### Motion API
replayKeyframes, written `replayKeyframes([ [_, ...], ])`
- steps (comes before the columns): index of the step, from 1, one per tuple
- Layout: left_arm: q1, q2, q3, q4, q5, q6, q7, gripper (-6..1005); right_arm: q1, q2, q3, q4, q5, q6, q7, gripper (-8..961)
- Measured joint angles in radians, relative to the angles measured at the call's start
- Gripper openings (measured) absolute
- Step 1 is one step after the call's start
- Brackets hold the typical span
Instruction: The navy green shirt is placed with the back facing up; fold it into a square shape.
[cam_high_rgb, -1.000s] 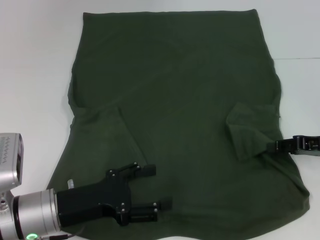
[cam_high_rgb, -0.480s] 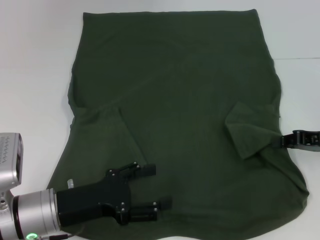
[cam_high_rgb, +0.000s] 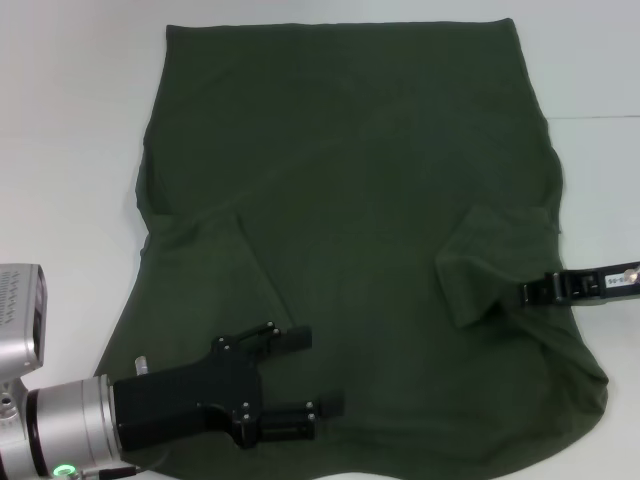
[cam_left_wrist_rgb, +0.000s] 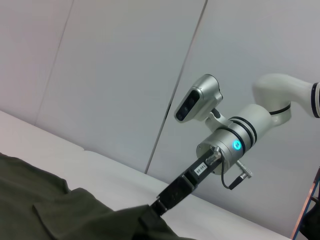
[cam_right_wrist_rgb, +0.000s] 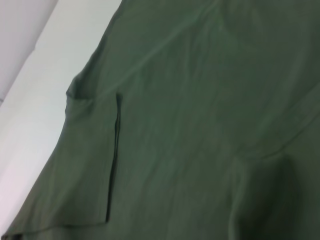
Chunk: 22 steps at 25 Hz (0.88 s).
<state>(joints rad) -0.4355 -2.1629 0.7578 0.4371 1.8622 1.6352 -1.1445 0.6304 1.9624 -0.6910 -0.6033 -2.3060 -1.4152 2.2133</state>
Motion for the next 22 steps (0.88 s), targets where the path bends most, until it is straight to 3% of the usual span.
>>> replayKeyframes([
  [12, -0.001, 0.000, -0.002, 0.000, 0.000, 0.000, -0.001, 935, 0.001, 0.000, -0.094, 0.000, -0.006, -0.003, 0.020, 23],
  [22, 0.002, 0.000, -0.002, 0.000, 0.000, 0.002, -0.001, 934, 0.007, -0.002, -0.090, -0.004, -0.005, -0.069, 0.016, 489],
])
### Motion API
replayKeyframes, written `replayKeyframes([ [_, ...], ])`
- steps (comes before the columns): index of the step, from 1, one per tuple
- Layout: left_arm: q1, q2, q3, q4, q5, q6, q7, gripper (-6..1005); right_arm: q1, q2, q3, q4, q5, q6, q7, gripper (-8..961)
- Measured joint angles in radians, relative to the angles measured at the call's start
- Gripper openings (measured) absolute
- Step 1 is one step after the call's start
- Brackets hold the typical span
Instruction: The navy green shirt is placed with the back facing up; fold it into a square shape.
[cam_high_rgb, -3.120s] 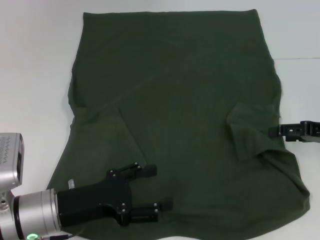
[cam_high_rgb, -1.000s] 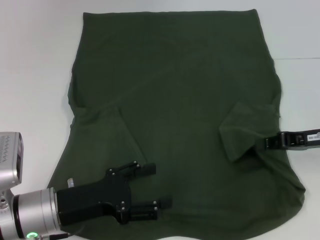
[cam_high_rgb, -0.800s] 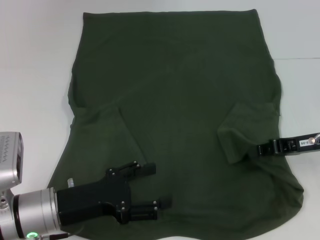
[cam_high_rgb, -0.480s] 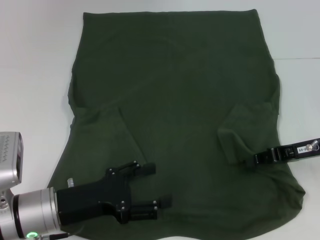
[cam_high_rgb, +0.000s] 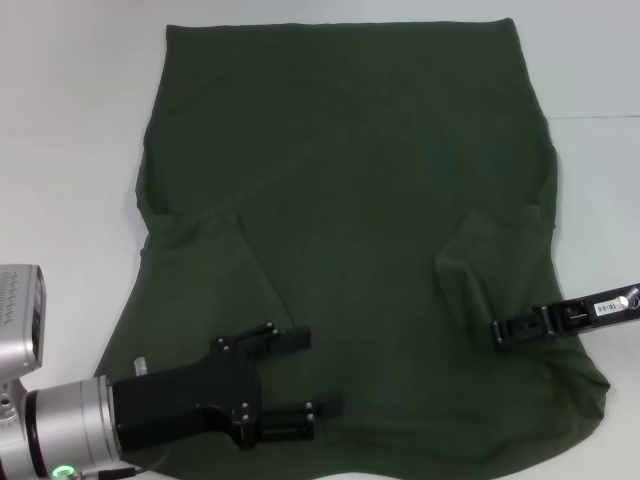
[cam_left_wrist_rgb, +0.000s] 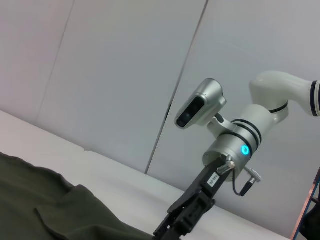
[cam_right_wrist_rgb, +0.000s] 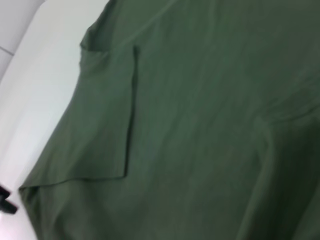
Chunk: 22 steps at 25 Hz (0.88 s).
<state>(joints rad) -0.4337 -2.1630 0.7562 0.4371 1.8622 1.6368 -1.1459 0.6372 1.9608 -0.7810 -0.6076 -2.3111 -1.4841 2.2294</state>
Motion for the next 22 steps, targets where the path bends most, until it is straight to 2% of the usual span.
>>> replayKeyframes([
  [6, 0.001, 0.000, 0.000, 0.000, 0.000, 0.000, 0.000, 932, 0.000, -0.007, 0.011, -0.017, 0.006, -0.059, 0.002, 619],
  [11, -0.001, 0.000, 0.000, 0.000, 0.000, -0.001, 0.000, 931, -0.008, -0.007, 0.060, -0.039, 0.006, -0.100, -0.005, 727],
  [14, -0.004, 0.000, 0.000, 0.000, 0.000, 0.000, 0.000, 930, -0.008, -0.013, 0.103, -0.050, 0.007, -0.136, -0.012, 881],
  [22, -0.007, -0.001, -0.001, 0.000, 0.000, 0.000, 0.000, 928, -0.008, -0.019, 0.128, -0.078, 0.001, -0.138, 0.009, 891],
])
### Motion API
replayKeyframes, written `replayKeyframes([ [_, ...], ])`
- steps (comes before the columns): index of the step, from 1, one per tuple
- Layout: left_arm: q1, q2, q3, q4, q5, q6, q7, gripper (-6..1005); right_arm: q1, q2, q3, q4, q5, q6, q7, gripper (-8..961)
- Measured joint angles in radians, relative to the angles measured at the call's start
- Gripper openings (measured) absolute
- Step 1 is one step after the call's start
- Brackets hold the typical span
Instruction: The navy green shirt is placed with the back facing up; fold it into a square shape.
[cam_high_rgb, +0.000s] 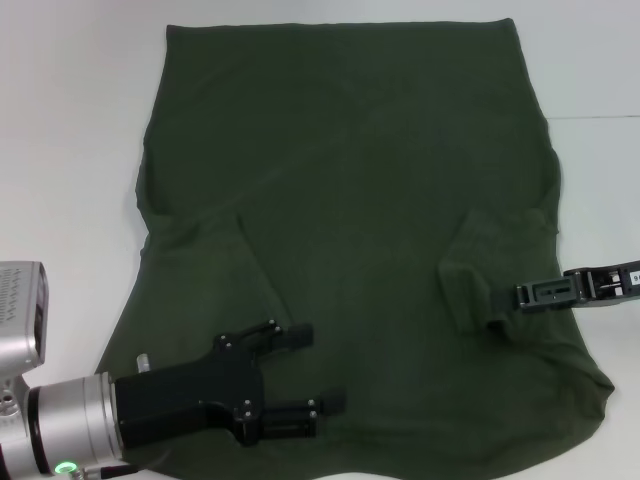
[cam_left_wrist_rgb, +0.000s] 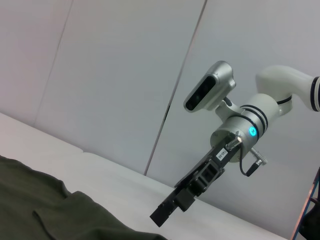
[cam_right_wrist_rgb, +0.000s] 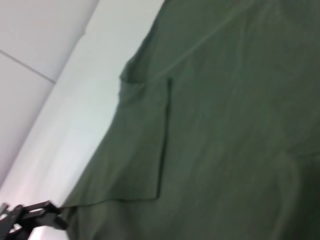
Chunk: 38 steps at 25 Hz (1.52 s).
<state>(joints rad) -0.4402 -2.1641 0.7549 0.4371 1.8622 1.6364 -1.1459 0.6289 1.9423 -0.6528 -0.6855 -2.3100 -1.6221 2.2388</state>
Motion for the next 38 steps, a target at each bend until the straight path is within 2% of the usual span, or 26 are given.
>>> replayKeyframes([
  [9, -0.001, 0.000, -0.003, 0.000, 0.000, -0.001, 0.000, 925, 0.010, 0.003, 0.006, -0.002, -0.058, 0.064, 0.018, 902],
  [14, 0.000, 0.001, -0.008, 0.000, 0.000, -0.005, 0.000, 924, -0.002, -0.003, 0.075, -0.018, -0.010, 0.068, -0.015, 908],
  [18, 0.004, 0.003, -0.032, 0.000, 0.000, -0.005, 0.000, 923, -0.031, -0.001, 0.125, -0.023, 0.099, 0.059, -0.109, 913],
  [23, 0.013, 0.007, -0.071, 0.006, 0.000, -0.001, -0.029, 921, -0.095, 0.031, 0.157, -0.007, 0.284, 0.064, -0.268, 919],
  [28, 0.022, 0.014, -0.080, 0.024, 0.012, -0.017, -0.107, 920, -0.132, 0.044, 0.171, 0.094, 0.413, 0.061, -0.419, 925],
  [33, 0.052, 0.021, -0.084, 0.090, 0.017, -0.055, -0.234, 919, -0.146, 0.092, 0.173, 0.107, 0.436, 0.058, -0.613, 919],
  [38, 0.100, 0.025, -0.122, 0.186, 0.036, -0.073, -0.380, 919, -0.133, 0.121, 0.173, 0.107, 0.438, 0.076, -0.702, 915],
])
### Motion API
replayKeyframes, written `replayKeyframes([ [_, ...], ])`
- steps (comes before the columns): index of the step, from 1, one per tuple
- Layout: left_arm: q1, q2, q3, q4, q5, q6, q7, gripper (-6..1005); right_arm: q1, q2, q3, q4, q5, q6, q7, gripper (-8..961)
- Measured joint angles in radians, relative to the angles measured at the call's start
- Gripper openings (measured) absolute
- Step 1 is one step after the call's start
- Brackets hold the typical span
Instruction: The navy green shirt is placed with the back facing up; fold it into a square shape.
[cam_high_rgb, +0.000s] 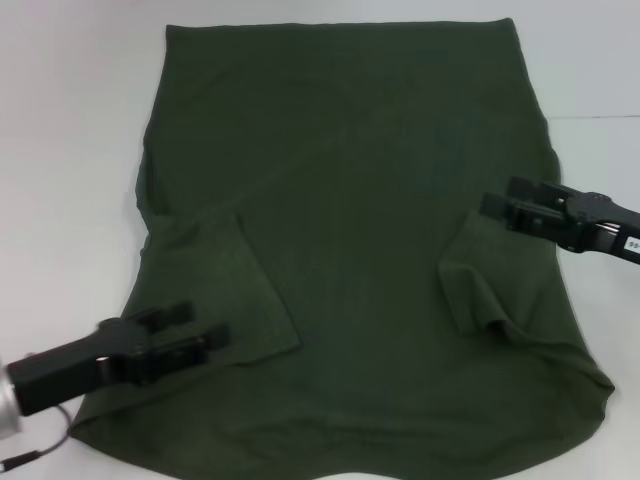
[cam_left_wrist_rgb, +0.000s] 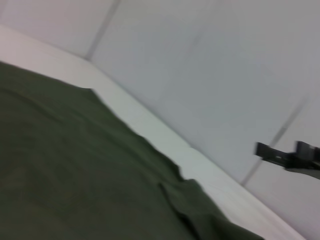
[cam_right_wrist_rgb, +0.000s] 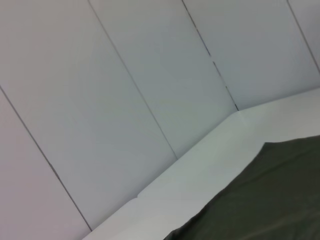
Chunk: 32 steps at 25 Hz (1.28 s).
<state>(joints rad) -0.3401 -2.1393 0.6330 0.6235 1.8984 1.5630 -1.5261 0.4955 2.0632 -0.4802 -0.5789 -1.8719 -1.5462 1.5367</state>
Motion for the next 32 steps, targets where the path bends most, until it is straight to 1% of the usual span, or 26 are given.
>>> replayKeyframes([
  [1, 0.009, 0.000, -0.013, 0.016, 0.006, 0.001, -0.018, 920, 0.000, 0.000, 0.000, 0.000, 0.000, 0.000, 0.000, 915],
  [3, 0.027, 0.000, -0.042, 0.046, 0.027, 0.009, -0.053, 920, 0.006, 0.007, 0.000, -0.002, 0.000, 0.006, -0.024, 915],
  [7, 0.055, 0.003, -0.085, 0.094, 0.081, 0.020, -0.100, 920, 0.024, 0.010, -0.010, 0.002, -0.001, 0.021, -0.037, 915],
  [13, 0.090, 0.012, -0.143, 0.113, 0.133, 0.027, -0.116, 919, 0.039, 0.013, -0.010, 0.007, 0.005, 0.022, -0.031, 914],
  [16, 0.106, 0.013, -0.156, 0.124, 0.140, 0.035, -0.114, 919, 0.045, 0.011, -0.016, 0.004, 0.002, 0.040, 0.015, 914],
  [18, 0.116, 0.013, -0.158, 0.135, 0.147, 0.040, -0.108, 919, 0.050, 0.000, -0.041, 0.001, -0.013, 0.057, 0.065, 914],
  [19, 0.120, 0.013, -0.158, 0.140, 0.151, 0.040, -0.105, 919, 0.061, -0.020, -0.085, -0.001, -0.038, 0.067, 0.112, 914],
  [20, 0.122, 0.013, -0.158, 0.144, 0.155, 0.040, -0.102, 919, 0.066, -0.031, -0.103, -0.001, -0.052, 0.068, 0.133, 914],
  [21, 0.125, 0.013, -0.158, 0.147, 0.158, 0.040, -0.099, 919, 0.066, -0.031, -0.103, -0.001, -0.052, 0.068, 0.133, 914],
  [24, 0.129, 0.013, -0.158, 0.154, 0.165, 0.038, -0.089, 919, 0.089, -0.067, -0.162, -0.002, -0.111, 0.057, 0.202, 914],
  [27, 0.131, 0.013, -0.159, 0.158, 0.176, 0.031, -0.080, 919, 0.114, -0.095, -0.219, -0.006, -0.159, 0.020, 0.253, 914],
  [30, 0.130, 0.013, -0.159, 0.158, 0.192, 0.026, -0.070, 920, 0.136, -0.109, -0.257, -0.018, -0.205, -0.021, 0.289, 914],
  [32, 0.129, 0.013, -0.159, 0.158, 0.207, 0.018, -0.069, 920, 0.144, -0.106, -0.265, -0.033, -0.229, -0.035, 0.303, 913],
])
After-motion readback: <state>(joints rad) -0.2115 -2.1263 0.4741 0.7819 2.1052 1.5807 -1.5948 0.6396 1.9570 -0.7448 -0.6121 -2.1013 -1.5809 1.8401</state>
